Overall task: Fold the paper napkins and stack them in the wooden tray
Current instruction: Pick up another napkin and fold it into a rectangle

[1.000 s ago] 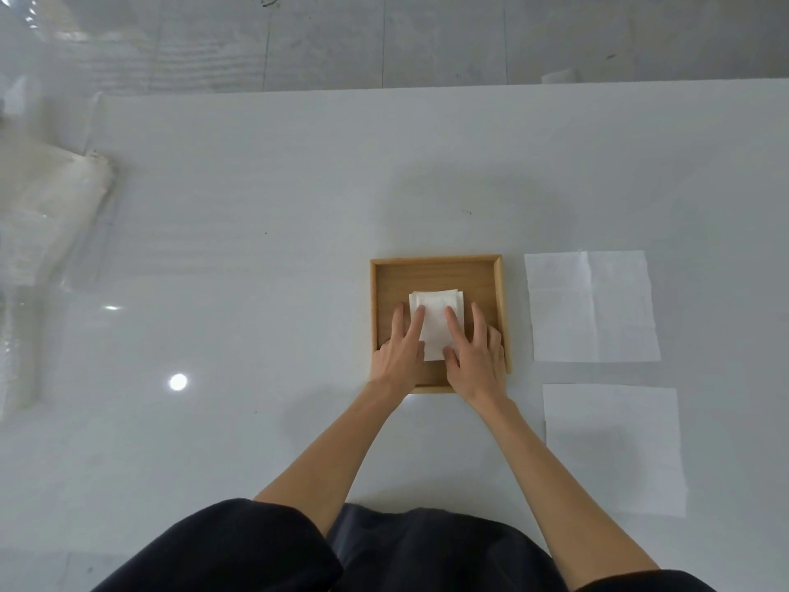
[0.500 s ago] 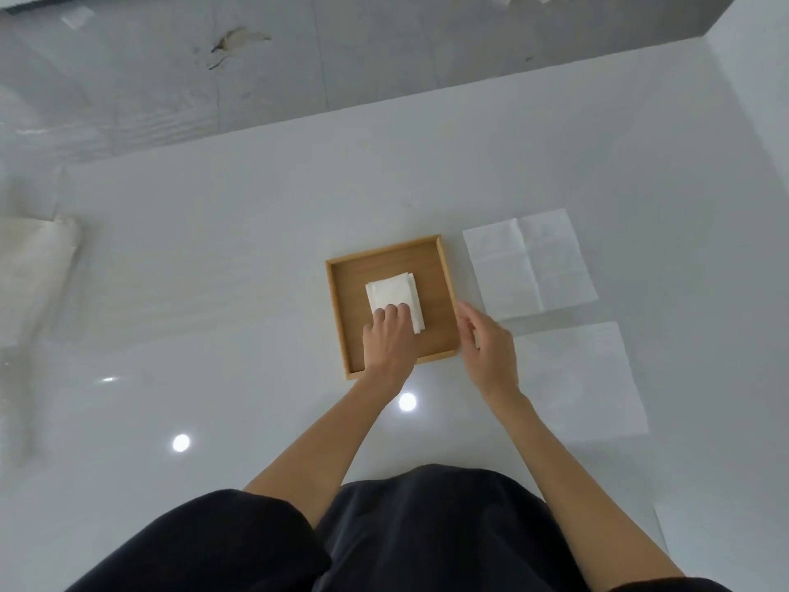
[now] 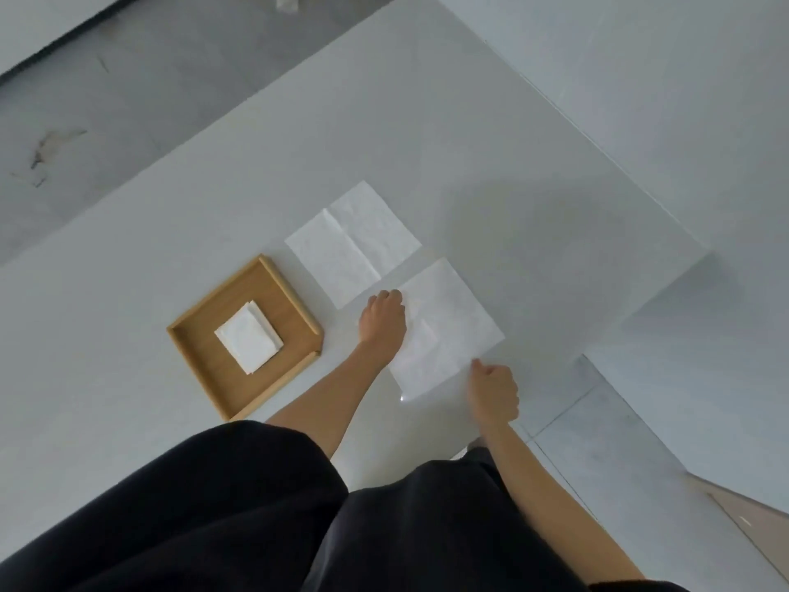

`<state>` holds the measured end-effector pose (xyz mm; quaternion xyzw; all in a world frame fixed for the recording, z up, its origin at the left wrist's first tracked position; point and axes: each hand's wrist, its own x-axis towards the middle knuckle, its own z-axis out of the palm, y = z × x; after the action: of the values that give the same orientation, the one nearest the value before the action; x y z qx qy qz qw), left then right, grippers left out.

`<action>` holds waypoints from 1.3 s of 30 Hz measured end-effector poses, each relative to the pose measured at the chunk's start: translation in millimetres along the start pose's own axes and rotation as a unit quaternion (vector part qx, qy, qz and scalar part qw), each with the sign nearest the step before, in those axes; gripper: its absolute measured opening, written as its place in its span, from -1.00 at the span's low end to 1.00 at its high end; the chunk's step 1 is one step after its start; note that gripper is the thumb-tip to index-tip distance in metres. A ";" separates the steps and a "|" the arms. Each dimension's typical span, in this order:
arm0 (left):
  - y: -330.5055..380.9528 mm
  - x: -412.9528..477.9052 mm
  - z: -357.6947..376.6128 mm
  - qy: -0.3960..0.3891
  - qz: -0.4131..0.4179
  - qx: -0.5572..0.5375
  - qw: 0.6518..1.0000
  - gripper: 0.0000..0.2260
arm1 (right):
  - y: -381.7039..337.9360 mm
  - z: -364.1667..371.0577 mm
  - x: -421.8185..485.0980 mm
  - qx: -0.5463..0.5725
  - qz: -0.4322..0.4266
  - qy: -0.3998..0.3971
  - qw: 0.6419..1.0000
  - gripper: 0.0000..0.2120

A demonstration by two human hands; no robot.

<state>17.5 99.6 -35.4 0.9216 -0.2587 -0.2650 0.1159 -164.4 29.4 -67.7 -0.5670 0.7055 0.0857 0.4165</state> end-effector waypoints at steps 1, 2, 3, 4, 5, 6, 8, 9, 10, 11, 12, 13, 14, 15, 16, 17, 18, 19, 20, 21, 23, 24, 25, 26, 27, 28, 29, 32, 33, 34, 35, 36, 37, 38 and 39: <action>6.8 5.9 3.6 -0.004 -0.013 0.002 1.000 -0.79 | -1.5 0.3 1.0 0.001 -0.003 -0.004 1.000 -0.71; 12.5 11.4 7.2 -0.010 -0.030 0.003 1.000 -0.75 | -4.6 0.1 0.8 0.000 -0.011 -0.005 1.000 -0.70; 17.2 16.3 11.3 -0.013 -0.046 0.005 0.999 -0.73 | -6.9 0.1 1.3 -0.006 -0.019 -0.006 1.000 -0.69; 21.3 21.0 15.1 -0.013 -0.061 0.006 0.998 -0.72 | -9.6 0.2 2.5 -0.013 -0.026 -0.006 1.000 -0.69; 23.6 25.3 19.2 -0.009 -0.073 0.004 0.997 -0.72 | -12.1 1.3 4.7 -0.020 -0.031 -0.008 0.999 -0.69; 24.8 29.3 22.6 -0.006 -0.085 -0.006 0.996 -0.72 | -14.7 3.1 7.8 -0.024 -0.038 -0.009 0.999 -0.71; 24.8 36.6 27.6 0.002 -0.112 -0.042 0.993 -0.73 | -22.1 5.8 12.5 -0.029 -0.048 -0.009 0.998 -0.80; 24.5 40.0 29.7 0.001 -0.122 -0.054 0.991 -0.75 | -25.6 6.1 15.2 -0.036 -0.051 -0.011 0.998 -0.83; 24.4 42.6 30.4 -0.006 -0.129 -0.056 0.990 -0.79 | -29.5 5.4 16.9 -0.044 -0.053 -0.017 0.997 -0.85; 24.8 43.6 31.3 -0.016 -0.134 -0.052 0.990 -0.84 | -31.5 3.7 18.8 -0.051 -0.055 -0.026 0.997 -0.85; 25.0 43.7 31.4 -0.026 -0.134 -0.045 0.990 -0.87 | -32.9 1.6 19.4 -0.052 -0.059 -0.033 0.996 -0.87; 24.9 42.7 31.3 -0.035 -0.129 -0.038 0.990 -0.88 | -34.0 -1.8 19.6 -0.050 -0.066 -0.038 0.996 -0.89; 25.3 41.1 29.9 -0.042 -0.124 -0.030 0.991 -0.88 | -35.1 -6.3 20.6 -0.050 -0.082 -0.037 0.995 -0.92; 25.8 37.9 26.3 -0.042 -0.117 -0.029 0.992 -0.86 | -36.5 -12.4 22.0 -0.057 -0.106 -0.034 0.992 -0.95; 25.8 33.3 21.5 -0.036 -0.110 -0.042 0.992 -0.86 | -37.9 -19.7 23.8 -0.063 -0.133 -0.037 0.988 -0.97; 25.0 26.9 14.8 -0.025 -0.105 -0.074 0.991 -0.88 | -40.4 -28.3 25.6 -0.057 -0.159 -0.050 0.984 -0.96; 24.0 19.5 5.9 -0.011 -0.104 -0.125 0.987 -0.91 | -45.4 -38.2 26.2 -0.033 -0.181 -0.071 0.980 -0.96; 22.0 10.6 -4.8 -0.001 -0.107 -0.188 0.976 -0.92 | -51.9 -49.6 25.0 0.004 -0.200 -0.095 0.975 -0.95; 20.6 1.3 -16.9 0.008 -0.108 -0.246 0.963 -0.92 | -60.1 -61.1 22.3 0.044 -0.217 -0.115 0.968 -0.95; 18.3 -8.2 -30.2 0.016 -0.109 -0.296 0.949 -0.92 | -69.7 -71.4 18.2 0.082 -0.236 -0.127 0.960 -0.95; 14.2 -26.8 -58.3 0.037 -0.111 -0.376 0.919 -0.90 | -92.1 -88.1 5.1 0.123 -0.286 -0.139 0.940 -0.92; 12.9 -35.0 -73.6 0.052 -0.106 -0.406 0.906 -0.87 | -105.7 -94.1 -3.0 0.124 -0.319 -0.144 0.929 -0.89; 12.2 -42.6 -90.1 0.068 -0.096 -0.428 0.896 -0.81 | -122.5 -99.0 -11.9 0.119 -0.359 -0.147 0.914 -0.84; 12.6 -49.9 -106.7 0.086 -0.083 -0.443 0.889 -0.74 | -140.5 -103.2 -20.0 0.111 -0.404 -0.146 0.896 -0.81; 12.6 -57.4 -125.1 0.110 -0.068 -0.456 0.881 -0.68 | -162.0 -107.9 -30.9 0.105 -0.453 -0.143 0.874 -0.79; 12.5 -65.1 -144.6 0.138 -0.053 -0.468 0.872 -0.63 | -184.7 -112.8 -43.0 0.103 -0.500 -0.141 0.848 -0.79; 11.6 -72.2 -164.1 0.165 -0.040 -0.478 0.862 -0.60 | -207.6 -117.7 -55.2 0.106 -0.539 -0.142 0.824 -0.80; 7.6 -94.7 -220.7 0.248 -0.003 -0.506 0.826 -0.61 | -266.4 -133.0 -102.7 0.139 -0.576 -0.214 0.776 -0.83; 5.2 -101.4 -235.9 0.274 0.003 -0.507 0.817 -0.64 | -279.5 -136.4 -117.2 0.141 -0.575 -0.258 0.763 -0.82; 1.8 -108.5 -250.8 0.303 0.008 -0.505 0.808 -0.67 | -290.5 -138.4 -131.7 0.134 -0.582 -0.291 0.748 -0.78; -2.6 -115.9 -263.8 0.329 0.013 -0.503 0.799 -0.70 | -299.4 -140.0 -145.0 0.123 -0.599 -0.305 0.730 -0.73; -6.5 -123.4 -275.7 0.347 0.018 -0.504 0.791 -0.72 | -307.5 -141.7 -157.1 0.117 -0.621 -0.306 0.712 -0.71; -10.7 -130.6 -287.4 0.361 0.024 -0.506 0.783 -0.74 | -315.5 -144.5 -169.9 0.119 -0.640 -0.308 0.693 -0.70; -14.2 -137.9 -299.1 0.372 0.033 -0.514 0.772 -0.77 | -323.3 -148.1 -182.0 0.126 -0.656 -0.308 0.677 -0.71; -17.3 -145.2 -311.1 0.382 0.042 -0.524 0.760 -0.78 | -330.6 -152.0 -192.4 0.135 -0.664 -0.311 0.666 -0.72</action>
<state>89.9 216.1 279.7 0.7303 -0.0525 0.0204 0.6808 51.1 -33.8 277.2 -0.7632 -0.0246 -0.1383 0.6307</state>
